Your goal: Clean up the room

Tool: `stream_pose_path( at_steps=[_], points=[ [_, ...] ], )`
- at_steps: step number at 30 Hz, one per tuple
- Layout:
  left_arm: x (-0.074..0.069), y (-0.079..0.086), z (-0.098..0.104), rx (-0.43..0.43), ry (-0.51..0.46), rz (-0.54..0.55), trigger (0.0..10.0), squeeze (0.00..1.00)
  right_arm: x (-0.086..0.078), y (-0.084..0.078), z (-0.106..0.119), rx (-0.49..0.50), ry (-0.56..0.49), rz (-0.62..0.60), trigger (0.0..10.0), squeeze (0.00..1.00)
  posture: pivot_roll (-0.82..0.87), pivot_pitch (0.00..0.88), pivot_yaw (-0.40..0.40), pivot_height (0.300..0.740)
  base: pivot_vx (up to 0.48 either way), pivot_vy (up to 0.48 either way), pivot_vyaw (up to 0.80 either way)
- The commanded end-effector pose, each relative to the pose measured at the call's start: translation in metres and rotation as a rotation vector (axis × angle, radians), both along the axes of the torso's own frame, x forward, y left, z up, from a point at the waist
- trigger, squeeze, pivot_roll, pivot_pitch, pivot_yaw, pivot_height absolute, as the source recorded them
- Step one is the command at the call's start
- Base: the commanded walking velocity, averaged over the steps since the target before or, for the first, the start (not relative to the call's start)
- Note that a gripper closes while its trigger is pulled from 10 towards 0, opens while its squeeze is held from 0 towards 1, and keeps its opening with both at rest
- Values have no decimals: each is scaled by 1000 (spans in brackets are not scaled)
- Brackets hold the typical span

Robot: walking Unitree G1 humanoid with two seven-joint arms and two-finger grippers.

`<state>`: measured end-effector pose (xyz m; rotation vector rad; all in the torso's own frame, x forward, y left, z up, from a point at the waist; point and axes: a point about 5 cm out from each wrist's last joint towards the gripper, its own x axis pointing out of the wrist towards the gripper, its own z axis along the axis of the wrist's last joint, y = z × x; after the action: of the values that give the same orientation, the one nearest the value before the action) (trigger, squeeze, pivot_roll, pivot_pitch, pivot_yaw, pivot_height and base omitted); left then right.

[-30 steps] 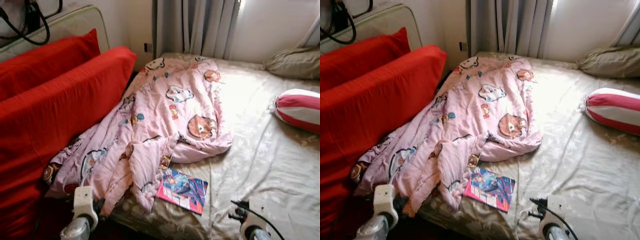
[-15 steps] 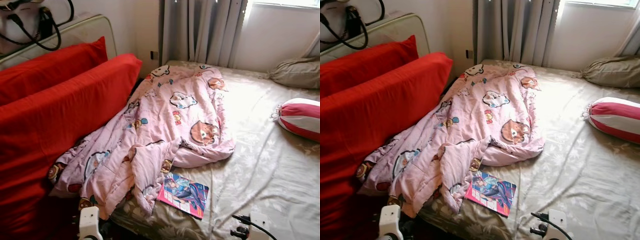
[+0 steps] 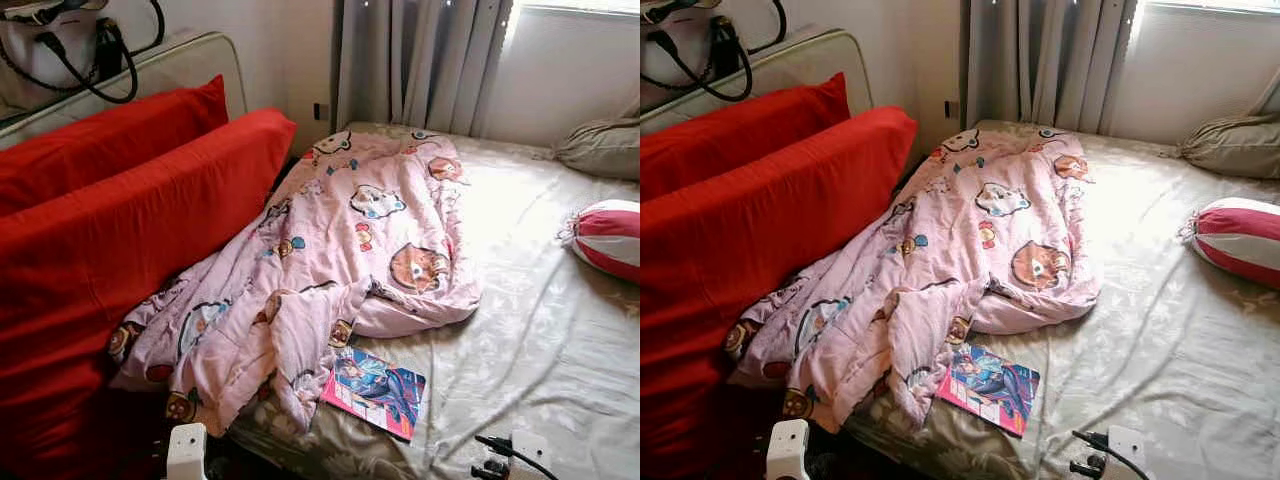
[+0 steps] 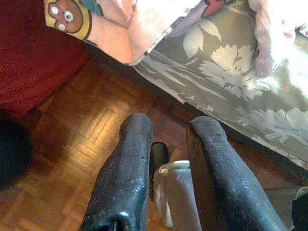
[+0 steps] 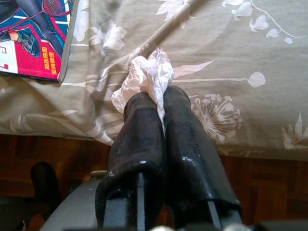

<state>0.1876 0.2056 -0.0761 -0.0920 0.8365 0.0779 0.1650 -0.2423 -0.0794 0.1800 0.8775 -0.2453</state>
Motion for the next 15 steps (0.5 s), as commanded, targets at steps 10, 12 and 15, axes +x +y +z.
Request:
stream_pose_path(
  at_steps=[10, 12, 15],
  points=[
    [-4, 1, -2, 21, 25, -19, 10000, 0, -1, -4, 0, 2, 6, -59, 10000, 0, 14, 0, 67, 740, 0, 0, 0],
    [-3, 0, -2, 18, 26, -22, 10000, 0, 1, -5, 1, 0, 5, -56, 10000, 0, 18, 0, 82, 740, 0, 0, 0],
    [-1, -1, -1, 14, 23, -34, 10000, 0, 3, -6, 2, -6, 2, -48, 10000, 0, 5, 0, 89, 740, 0, 0, 0]
  ],
)
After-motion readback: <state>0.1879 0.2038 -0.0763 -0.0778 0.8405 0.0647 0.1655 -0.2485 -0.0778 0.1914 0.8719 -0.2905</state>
